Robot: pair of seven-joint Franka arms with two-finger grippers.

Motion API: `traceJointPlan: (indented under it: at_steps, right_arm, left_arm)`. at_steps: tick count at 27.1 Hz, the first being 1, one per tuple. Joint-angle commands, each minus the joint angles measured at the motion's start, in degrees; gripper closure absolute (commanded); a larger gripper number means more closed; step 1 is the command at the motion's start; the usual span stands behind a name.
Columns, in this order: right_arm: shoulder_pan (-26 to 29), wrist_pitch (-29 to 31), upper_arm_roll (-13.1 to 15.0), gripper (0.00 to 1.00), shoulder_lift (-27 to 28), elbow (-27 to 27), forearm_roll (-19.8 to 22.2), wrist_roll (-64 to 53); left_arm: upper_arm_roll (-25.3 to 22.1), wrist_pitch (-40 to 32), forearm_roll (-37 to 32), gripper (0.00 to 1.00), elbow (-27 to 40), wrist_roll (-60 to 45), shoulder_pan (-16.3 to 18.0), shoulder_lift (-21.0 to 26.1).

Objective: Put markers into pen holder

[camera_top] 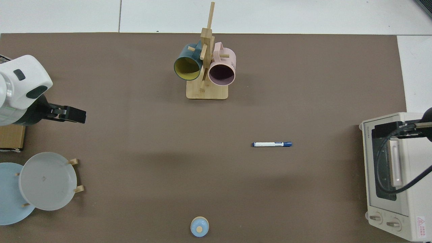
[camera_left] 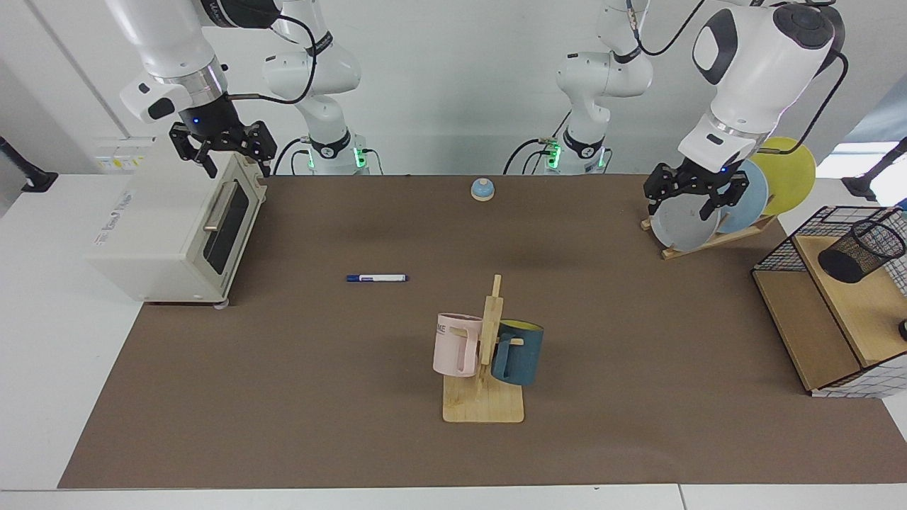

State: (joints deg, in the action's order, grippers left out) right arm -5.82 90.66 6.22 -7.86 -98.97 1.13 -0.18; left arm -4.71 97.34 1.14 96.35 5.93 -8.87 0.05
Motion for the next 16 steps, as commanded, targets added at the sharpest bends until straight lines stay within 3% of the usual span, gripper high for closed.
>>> traceJointPlan:
  at_steps: [1, 16]
  right_arm:
    - [0.1, 1.4, 0.1, 0.00, -0.5, -1.0, -1.0, -0.4]
    - [0.9, 0.9, 0.7, 0.00, -1.1, -0.7, -0.9, -0.4]
  left_arm:
    - [-0.5, 1.2, -0.7, 0.00, 1.7, -0.9, -0.9, -1.1]
    - [-0.5, 1.3, -0.7, 0.00, 1.8, -0.5, -0.9, -1.1]
